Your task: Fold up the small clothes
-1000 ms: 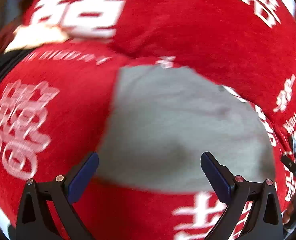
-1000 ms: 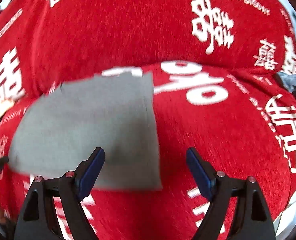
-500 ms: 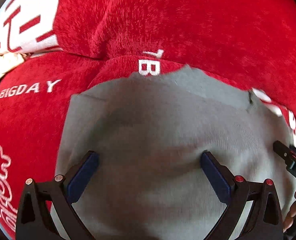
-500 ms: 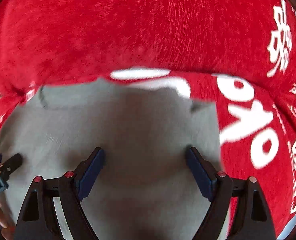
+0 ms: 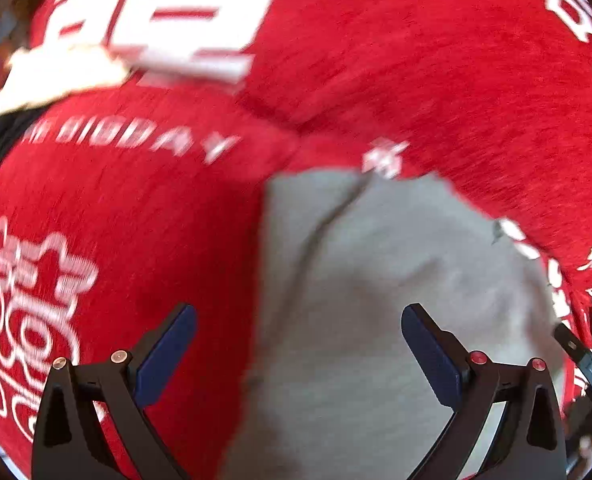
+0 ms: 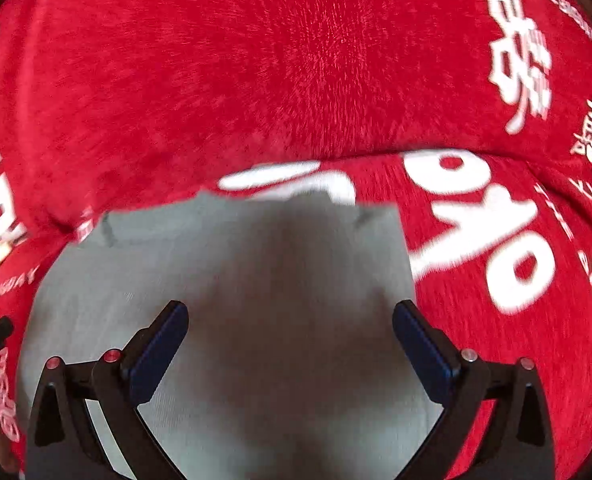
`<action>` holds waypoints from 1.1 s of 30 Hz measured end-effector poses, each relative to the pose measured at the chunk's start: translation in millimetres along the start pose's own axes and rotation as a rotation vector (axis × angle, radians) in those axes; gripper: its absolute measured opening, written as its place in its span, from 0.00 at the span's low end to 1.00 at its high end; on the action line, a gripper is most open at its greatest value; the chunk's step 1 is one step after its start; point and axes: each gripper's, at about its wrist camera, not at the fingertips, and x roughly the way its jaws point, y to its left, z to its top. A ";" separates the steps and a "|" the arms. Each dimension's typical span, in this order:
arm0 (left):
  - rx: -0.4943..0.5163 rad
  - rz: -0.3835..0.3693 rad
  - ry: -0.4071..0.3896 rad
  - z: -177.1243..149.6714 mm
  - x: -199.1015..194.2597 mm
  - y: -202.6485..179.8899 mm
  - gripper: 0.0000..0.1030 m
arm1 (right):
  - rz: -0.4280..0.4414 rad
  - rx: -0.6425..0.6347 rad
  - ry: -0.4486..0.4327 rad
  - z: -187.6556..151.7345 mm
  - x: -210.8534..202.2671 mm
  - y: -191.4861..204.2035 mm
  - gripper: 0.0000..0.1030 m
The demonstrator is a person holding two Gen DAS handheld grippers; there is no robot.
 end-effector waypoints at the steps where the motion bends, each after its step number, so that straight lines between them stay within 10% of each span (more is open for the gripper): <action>1: -0.011 0.000 0.030 -5.2 7.6 7.5 1.00 | 0.007 -0.002 -0.003 -9.0 -4.2 2.3 0.99; 5: -0.066 -0.183 0.119 -5.4 40.9 14.8 1.00 | 0.008 -0.079 0.001 -37.9 -0.8 30.8 0.99; 11: -0.056 -0.196 0.134 9.5 56.3 9.4 0.99 | -0.078 -0.170 -0.033 -42.3 9.7 43.3 1.00; 16: 0.008 -0.273 0.086 11.1 40.9 0.4 0.42 | -0.007 -0.111 -0.046 -30.7 -14.2 43.9 1.00; 23: -0.006 -0.282 0.081 10.5 45.0 0.5 0.50 | -0.023 -0.233 0.093 -27.2 35.5 92.4 1.00; 25: 0.002 -0.297 0.071 11.7 43.7 1.3 0.49 | -0.008 -0.212 0.019 -28.5 38.4 90.1 1.00; 33: -0.034 -0.340 0.045 18.3 30.4 7.5 0.17 | -0.028 -0.220 -0.017 -31.1 38.0 93.2 1.00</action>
